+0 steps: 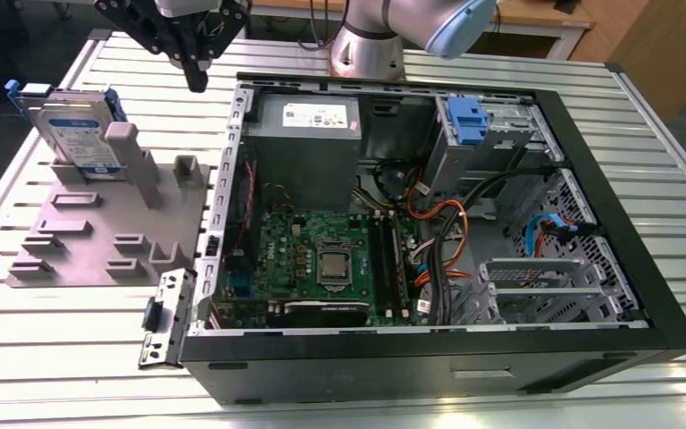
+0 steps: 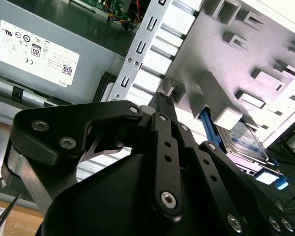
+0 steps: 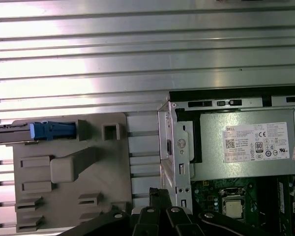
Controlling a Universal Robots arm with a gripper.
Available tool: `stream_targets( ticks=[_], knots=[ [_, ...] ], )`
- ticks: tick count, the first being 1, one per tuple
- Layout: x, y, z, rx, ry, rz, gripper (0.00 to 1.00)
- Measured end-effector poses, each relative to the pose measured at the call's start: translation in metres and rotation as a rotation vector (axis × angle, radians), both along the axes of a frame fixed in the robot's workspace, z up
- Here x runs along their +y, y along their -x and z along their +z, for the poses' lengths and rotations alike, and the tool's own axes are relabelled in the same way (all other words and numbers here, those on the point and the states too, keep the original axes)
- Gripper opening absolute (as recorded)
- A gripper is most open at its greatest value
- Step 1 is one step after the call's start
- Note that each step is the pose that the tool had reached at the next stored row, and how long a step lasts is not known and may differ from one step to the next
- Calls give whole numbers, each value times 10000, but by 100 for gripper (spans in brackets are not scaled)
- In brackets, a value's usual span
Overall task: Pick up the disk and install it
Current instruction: 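Reach for the disk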
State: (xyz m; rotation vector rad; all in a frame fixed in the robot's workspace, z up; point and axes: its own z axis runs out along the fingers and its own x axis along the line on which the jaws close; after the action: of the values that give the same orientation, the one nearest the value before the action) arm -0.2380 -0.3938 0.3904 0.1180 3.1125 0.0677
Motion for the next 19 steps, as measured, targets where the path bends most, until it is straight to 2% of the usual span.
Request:
stream_targets(
  ticks=[4, 9, 13, 19],
  knots=[
    [1, 15, 1, 1, 1, -3, 11],
    [13, 181, -2, 0, 0, -1, 11],
    [20, 268, -3, 0, 0, 0, 11],
    [21, 301, -5, 0, 0, -1, 11]
  ],
)
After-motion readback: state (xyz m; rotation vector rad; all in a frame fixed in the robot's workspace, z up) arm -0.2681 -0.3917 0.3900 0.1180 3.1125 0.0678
